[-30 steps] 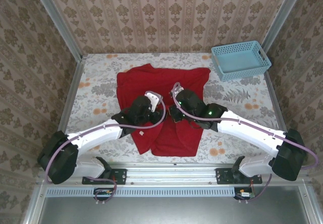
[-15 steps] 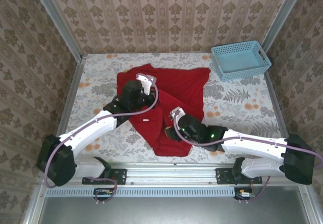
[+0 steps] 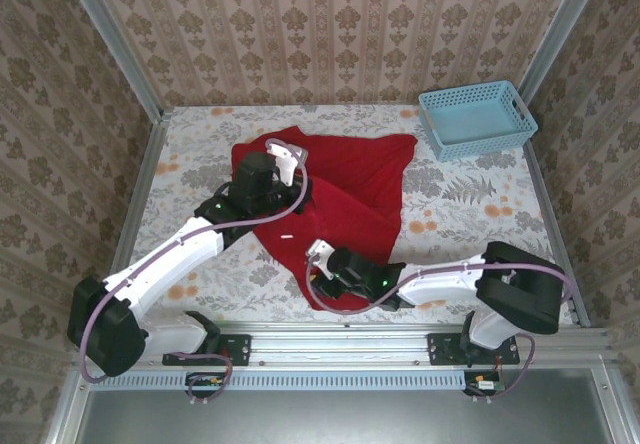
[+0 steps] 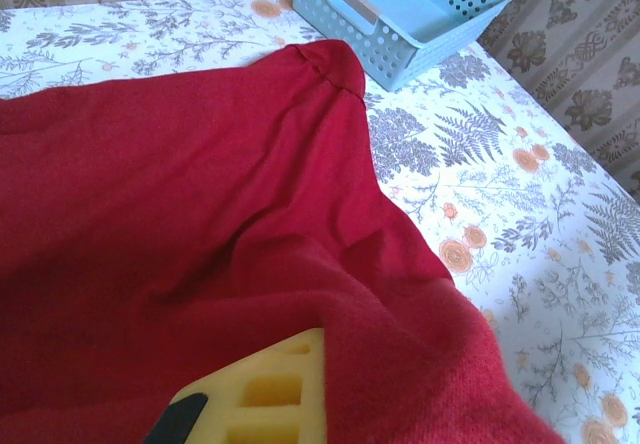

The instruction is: Fold the inside-out t-shirt

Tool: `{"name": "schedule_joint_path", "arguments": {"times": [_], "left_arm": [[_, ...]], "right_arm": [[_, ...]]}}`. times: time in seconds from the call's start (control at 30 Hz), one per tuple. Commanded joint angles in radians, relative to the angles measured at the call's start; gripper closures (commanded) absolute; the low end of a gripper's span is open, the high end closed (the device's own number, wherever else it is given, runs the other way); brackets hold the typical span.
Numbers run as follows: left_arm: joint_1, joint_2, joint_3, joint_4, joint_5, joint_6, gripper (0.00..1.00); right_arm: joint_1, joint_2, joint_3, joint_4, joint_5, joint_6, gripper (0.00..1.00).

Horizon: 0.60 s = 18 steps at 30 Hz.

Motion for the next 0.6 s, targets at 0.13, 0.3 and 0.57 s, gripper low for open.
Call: {"name": "schedule_joint_path", "arguments": {"times": [0.13,0.3,0.57], "left_arm": [[0.008,-0.063,0.037,-0.06,0.02,0.059,1.0],[0.007,-0.097,0.045,-0.091,0.028,0.086,1.0],[0.007,-0.146,0.072,-0.149,0.032,0.127,1.0]], "right_arm": [[-0.123,0.112,0.083,0.005,-0.125,-0.078,0.44],[-0.172,0.166,0.123,-0.01,-0.102,-0.083,0.43],[-0.256,0.184,0.176,-0.051,-0.009,-0.034,0.4]]}}
